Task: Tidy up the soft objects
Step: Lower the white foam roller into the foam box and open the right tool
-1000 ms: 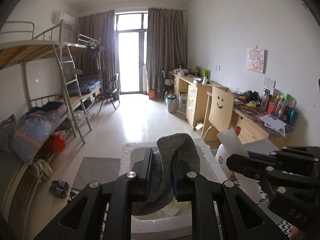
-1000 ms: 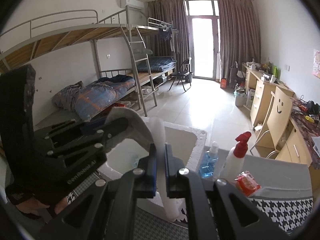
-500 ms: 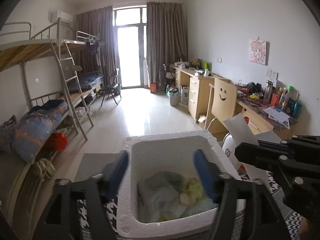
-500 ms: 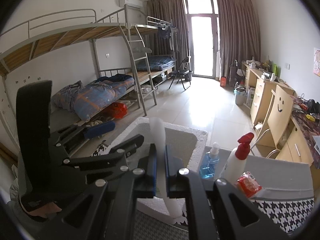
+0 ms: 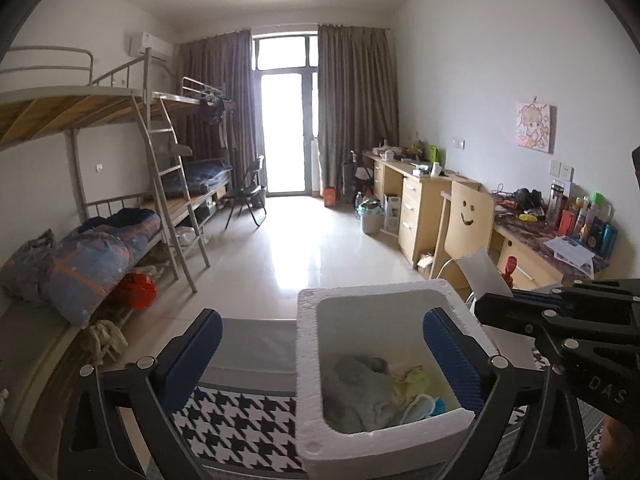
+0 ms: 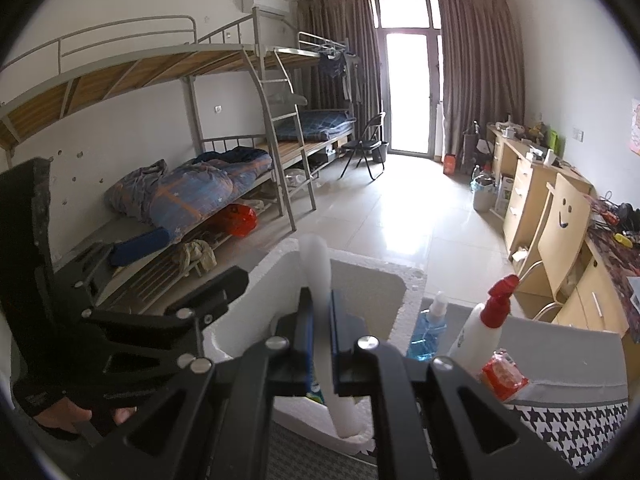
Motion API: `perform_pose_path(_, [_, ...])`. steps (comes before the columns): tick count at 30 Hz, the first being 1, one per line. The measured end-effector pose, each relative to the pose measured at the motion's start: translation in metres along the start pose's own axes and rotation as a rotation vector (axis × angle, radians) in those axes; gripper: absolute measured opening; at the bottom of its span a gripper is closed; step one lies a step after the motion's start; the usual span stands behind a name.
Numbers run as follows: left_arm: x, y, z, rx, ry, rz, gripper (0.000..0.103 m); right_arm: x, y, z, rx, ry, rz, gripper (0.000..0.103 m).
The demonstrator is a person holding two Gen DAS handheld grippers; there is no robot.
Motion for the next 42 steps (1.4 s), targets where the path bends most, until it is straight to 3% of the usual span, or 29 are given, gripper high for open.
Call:
perform_pose_path(25, [-0.011, -0.036, -0.011, 0.097, 0.026, -0.009, 0.102, -0.003, -0.007, 0.031, 0.022, -0.070, -0.017, 0.009])
perform_pose_path(29, [-0.011, -0.041, -0.009, 0.103, 0.021, -0.016, 0.102, -0.004, -0.006, 0.034, 0.028, -0.087, -0.008, 0.018])
perform_pose_path(31, [-0.013, -0.042, -0.010, 0.103, 0.021, -0.016, 0.102, -0.006, -0.004, 0.037, 0.027, -0.095, 0.001, 0.030])
perform_pose_path(33, [-0.013, -0.042, -0.009, 0.101, 0.021, -0.015, 0.102, -0.007, -0.004, 0.038, 0.029, -0.098, 0.007, 0.054])
perform_pose_path(42, [-0.014, -0.040, -0.015, 0.089, 0.023, -0.007, 0.102, -0.009, -0.005, 0.024, 0.015, -0.077, 0.008, 0.058])
Point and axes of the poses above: each gripper's, at about its wrist camera, not at the fingertips, and z roughly the way its jaws point, y to its right, x to its top, the point moved 4 cm from there along z, roughly the way its jaws point, and after that the axes turned 15 degrees about -z, right-handed, at the moved point
